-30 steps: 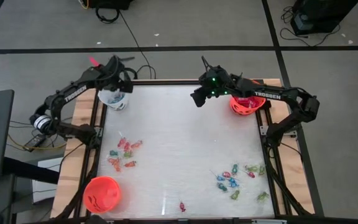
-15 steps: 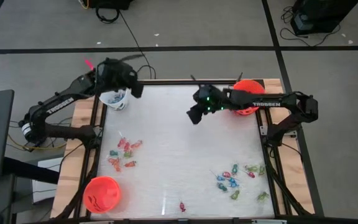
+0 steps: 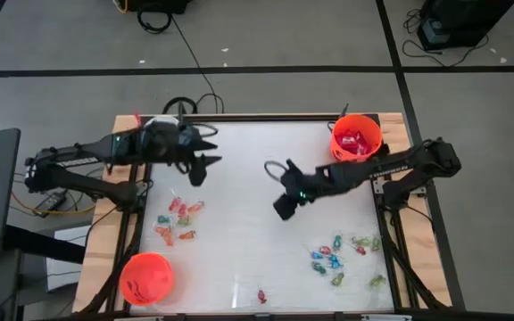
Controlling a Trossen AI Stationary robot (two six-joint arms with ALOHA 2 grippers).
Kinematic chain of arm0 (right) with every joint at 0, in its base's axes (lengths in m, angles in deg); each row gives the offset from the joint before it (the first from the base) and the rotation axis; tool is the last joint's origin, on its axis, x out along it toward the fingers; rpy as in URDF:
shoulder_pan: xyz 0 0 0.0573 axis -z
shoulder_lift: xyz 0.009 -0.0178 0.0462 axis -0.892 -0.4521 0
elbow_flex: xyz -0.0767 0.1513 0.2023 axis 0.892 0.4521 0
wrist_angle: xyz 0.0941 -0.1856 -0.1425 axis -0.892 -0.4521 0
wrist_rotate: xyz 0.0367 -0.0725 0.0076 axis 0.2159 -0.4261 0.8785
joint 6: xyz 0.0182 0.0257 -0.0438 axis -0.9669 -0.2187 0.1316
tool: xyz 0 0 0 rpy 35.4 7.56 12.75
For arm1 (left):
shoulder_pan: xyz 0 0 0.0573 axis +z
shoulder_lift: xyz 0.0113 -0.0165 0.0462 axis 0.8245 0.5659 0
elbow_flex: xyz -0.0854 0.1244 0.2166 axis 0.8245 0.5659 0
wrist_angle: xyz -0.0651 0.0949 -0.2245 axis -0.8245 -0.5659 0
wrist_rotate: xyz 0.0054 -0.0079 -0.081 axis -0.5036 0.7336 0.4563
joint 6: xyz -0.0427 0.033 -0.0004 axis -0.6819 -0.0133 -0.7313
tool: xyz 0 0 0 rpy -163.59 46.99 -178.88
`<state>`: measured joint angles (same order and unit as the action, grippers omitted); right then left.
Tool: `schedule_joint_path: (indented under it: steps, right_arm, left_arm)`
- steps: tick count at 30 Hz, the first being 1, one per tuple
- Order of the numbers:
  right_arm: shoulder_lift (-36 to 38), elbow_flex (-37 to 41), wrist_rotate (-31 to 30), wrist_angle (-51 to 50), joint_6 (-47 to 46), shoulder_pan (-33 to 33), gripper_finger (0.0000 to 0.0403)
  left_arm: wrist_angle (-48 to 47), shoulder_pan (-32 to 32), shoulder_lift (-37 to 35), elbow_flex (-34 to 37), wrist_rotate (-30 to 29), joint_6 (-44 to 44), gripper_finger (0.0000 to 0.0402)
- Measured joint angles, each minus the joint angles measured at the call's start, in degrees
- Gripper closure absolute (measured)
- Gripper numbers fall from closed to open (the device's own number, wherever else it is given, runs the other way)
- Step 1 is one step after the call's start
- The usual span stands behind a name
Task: Sort candy by brand, put in halloween buckets
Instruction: Put the blue lollipop into the white bucket
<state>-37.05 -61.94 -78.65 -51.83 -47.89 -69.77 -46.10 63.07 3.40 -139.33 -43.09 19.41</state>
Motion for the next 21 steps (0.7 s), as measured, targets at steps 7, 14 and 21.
schedule_joint_path:
  steps: [7, 14, 21]
  right_arm:
    - [0.0, 0.0, 1.6, -7.7, -14.2, -11.0, 0.0226]
    - [0.0, 0.0, 0.7, -11.1, -28.5, -21.3, 0.0226]
    - [-0.2, 3.3, 0.3, -10.1, -28.2, -24.6, 0.0226]
  left_arm:
    - [11.9, -7.9, -4.4, 12.1, 0.5, -4.5, 0.0204]
    - [25.7, -16.1, -3.2, 23.2, 8.7, -8.0, 0.0204]
    - [33.3, -22.2, 1.2, 27.6, 9.3, -7.9, 0.0204]
